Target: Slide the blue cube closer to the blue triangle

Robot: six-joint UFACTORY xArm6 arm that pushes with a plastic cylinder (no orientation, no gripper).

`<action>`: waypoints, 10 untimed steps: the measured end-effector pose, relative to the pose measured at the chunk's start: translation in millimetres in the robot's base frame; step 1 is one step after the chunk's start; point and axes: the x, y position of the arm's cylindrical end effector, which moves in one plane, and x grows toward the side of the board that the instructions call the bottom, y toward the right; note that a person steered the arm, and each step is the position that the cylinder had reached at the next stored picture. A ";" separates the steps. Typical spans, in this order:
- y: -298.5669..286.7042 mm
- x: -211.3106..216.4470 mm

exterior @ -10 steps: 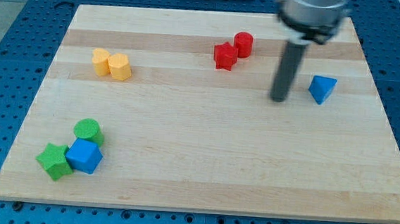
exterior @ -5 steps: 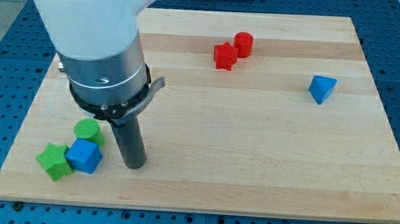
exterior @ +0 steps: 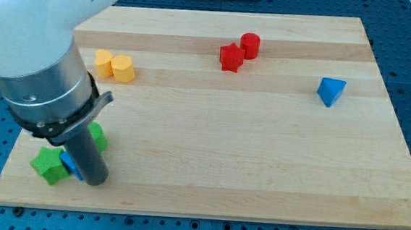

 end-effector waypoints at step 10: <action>84.4 -57.5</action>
